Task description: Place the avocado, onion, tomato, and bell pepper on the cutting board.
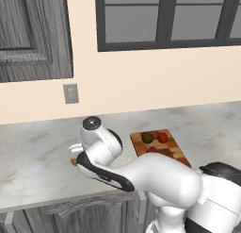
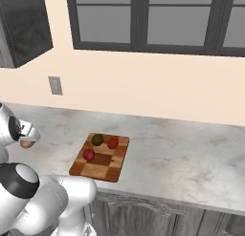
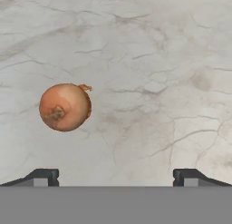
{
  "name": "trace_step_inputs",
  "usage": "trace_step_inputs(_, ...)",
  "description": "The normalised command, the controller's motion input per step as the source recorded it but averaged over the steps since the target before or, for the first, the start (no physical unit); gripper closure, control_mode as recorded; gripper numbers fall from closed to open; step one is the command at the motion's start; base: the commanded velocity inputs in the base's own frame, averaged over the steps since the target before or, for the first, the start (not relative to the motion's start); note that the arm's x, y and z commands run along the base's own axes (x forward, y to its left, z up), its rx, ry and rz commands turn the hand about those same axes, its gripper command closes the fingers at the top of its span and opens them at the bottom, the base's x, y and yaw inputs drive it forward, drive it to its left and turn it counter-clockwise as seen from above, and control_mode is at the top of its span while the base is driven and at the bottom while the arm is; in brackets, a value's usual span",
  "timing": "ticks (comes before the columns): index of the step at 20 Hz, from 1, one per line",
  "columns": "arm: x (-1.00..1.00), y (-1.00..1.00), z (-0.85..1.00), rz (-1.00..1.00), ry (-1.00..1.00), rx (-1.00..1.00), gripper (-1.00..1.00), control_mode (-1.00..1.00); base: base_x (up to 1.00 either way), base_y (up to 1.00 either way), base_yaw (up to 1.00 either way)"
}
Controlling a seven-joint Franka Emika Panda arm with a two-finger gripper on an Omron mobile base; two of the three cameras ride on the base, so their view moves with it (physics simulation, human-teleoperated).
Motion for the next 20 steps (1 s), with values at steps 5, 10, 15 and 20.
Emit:
trace_step_inputs(5,0.03,0.25,0.25,-0.04,-0.03,0.0,-1.0,-1.0,0.0,0.0,0.0)
trace_step_inputs(10,0.17,0.12,0.0,0.0,0.0,0.0,-1.0,-1.0,0.0,0.0,0.0)
trace_step_inputs(15,0.17,0.14,-0.02,0.0,0.0,0.0,-1.0,-1.0,0.0,0.0,0.0)
trace_step_inputs(20,0.02,0.16,-0.14,0.0,0.0,0.0,-1.0,-1.0,0.0,0.0,0.0)
